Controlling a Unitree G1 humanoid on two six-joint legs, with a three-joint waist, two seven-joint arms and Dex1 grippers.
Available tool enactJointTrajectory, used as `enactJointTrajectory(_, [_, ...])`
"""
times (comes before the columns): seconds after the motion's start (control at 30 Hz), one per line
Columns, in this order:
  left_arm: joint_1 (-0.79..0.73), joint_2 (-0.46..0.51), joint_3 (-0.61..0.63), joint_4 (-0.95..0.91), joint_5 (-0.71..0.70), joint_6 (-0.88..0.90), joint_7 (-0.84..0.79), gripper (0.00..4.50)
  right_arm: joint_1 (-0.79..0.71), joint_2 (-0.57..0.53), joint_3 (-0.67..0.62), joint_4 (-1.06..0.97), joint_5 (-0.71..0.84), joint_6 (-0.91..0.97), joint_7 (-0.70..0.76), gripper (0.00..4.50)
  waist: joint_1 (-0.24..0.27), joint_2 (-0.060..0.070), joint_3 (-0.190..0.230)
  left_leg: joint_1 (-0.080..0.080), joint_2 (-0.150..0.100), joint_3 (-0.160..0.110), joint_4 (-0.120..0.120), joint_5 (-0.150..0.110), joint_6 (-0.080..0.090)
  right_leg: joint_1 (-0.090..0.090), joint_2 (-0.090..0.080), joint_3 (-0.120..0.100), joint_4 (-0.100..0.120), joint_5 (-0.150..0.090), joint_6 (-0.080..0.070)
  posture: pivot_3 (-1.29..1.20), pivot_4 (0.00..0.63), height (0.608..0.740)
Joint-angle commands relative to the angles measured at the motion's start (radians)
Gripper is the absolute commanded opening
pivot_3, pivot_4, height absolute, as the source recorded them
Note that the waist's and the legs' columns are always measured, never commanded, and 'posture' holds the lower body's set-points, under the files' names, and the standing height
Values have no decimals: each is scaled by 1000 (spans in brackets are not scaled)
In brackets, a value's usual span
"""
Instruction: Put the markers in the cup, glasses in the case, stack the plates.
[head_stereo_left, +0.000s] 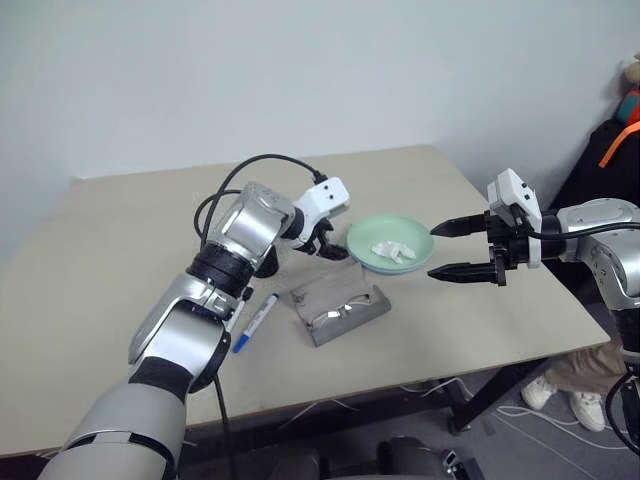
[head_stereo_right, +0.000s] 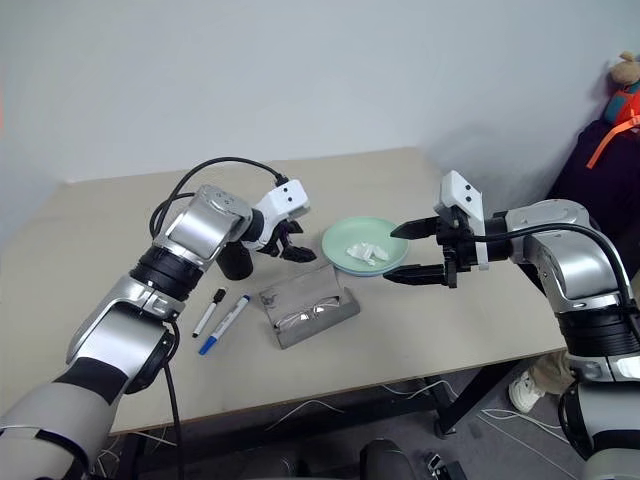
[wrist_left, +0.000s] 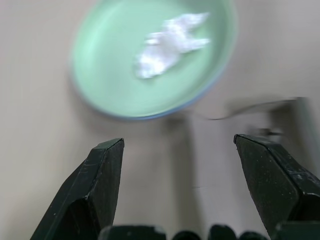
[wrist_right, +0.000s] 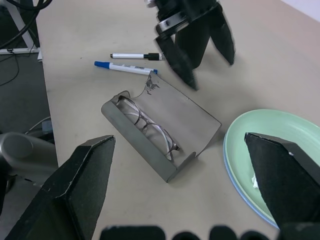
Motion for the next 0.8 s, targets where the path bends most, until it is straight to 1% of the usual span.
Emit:
enactJointTrajectory(0.03, [-35, -2, 16, 87, 59, -94, 77, 2800, -37, -3, -19, -4, -3, -21, 0, 4500, 0, 0, 0, 0, 0, 0, 0, 0, 0, 0, 0, 0, 0, 0, 0, 0, 0, 727])
enactJointTrajectory(0.1, [-37, -9, 11, 132, 81, -136, 103, 2159, -38, -3, -20, -2, -4, -22, 1, 4500, 0, 0, 0, 0, 0, 0, 0, 0, 0, 0, 0, 0, 0, 0, 0, 0, 0, 727])
enactJointTrajectory(0.17, [-43, -16, 16, 159, 91, -157, 107, 1405, -39, -2, -20, -1, -6, -23, 2, 4500, 0, 0, 0, -1, 0, 0, 0, 0, 0, 0, 0, 0, 0, 0, 0, 0, 0, 727])
enactJointTrajectory(0.3, [-4, -35, -9, 200, 132, -231, 119, 26, -32, -8, -29, -15, -2, -19, -4, 4500, 4, 0, 0, -1, -1, 0, 0, 0, 0, 0, 0, 0, 0, 0, 1, 0, 0, 727])
enactJointTrajectory(0.5, [48, -51, -49, 164, 177, -270, 72, 26, -22, -15, -42, -33, 6, -11, -12, 4500, 5, 0, 0, -1, -1, 0, 0, 0, 0, 0, 0, 1, 0, 1, 1, 0, 0, 727])
enactJointTrajectory(0.6, [56, -52, -48, 156, 187, -273, 64, 26, -20, -16, -43, -36, 7, -10, -14, 4500, 5, 0, 0, -1, -1, 0, 0, 0, 0, 0, 0, 1, 0, 1, 1, 0, 0, 727])
enactJointTrajectory(0.67, [101, -46, -75, 86, 197, -264, 26, 26, -17, -15, -46, -41, 8, -9, -17, 4500, 4, 0, 0, -1, -1, 0, 0, 0, 0, 0, 0, 1, 0, 1, 1, 0, 0, 727])
enactJointTrajectory(0.8, [149, -31, -89, -15, 205, -238, -21, 26, -14, -14, -49, -45, 7, -8, -20, 4500, 4, 0, 0, -1, -1, 0, 0, 0, 0, 0, 0, 1, 0, 1, 1, 0, 0, 727])
